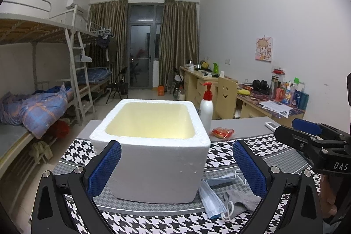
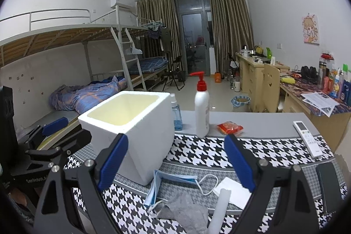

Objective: Organize soft objects
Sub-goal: 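Move both open tools back from the box toward the gray sock and mask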

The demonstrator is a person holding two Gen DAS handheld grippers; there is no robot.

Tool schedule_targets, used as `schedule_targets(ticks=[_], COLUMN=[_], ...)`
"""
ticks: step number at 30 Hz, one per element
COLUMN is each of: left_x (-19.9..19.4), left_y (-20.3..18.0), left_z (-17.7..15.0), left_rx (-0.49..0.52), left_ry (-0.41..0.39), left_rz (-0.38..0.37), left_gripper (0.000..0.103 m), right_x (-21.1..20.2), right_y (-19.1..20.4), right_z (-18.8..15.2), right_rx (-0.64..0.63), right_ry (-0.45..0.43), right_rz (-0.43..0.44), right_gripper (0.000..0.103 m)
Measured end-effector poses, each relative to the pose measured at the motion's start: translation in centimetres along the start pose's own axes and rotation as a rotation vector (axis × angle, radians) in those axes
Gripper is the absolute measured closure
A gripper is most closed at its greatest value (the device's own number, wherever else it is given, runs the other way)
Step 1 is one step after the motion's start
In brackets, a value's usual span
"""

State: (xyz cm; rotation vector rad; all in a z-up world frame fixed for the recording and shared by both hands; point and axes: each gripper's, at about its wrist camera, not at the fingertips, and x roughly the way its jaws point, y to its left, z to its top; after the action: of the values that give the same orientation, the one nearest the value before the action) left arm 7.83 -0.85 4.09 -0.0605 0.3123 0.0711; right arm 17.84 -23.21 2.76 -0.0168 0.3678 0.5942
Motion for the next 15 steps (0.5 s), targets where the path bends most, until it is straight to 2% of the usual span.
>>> schedule_targets(ticks=[5, 15], left_x=[0.2, 1.3], left_y=[-0.6, -1.5], left_z=[-0.2, -1.0], left_rx=[0.026, -0.001], left_ry=[0.000, 0.031], left_rz=[-0.021, -0.007], left_gripper=[0.001, 0.001], right_x=[-0.4, 0.0], right_y=[-0.3, -1.4], right_z=[-0.1, -0.9], right_rx=[-0.009, -0.050], right_ry=[-0.003, 0.029], right_rz=[-0.023, -0.040], right_gripper=[0.011, 0.011])
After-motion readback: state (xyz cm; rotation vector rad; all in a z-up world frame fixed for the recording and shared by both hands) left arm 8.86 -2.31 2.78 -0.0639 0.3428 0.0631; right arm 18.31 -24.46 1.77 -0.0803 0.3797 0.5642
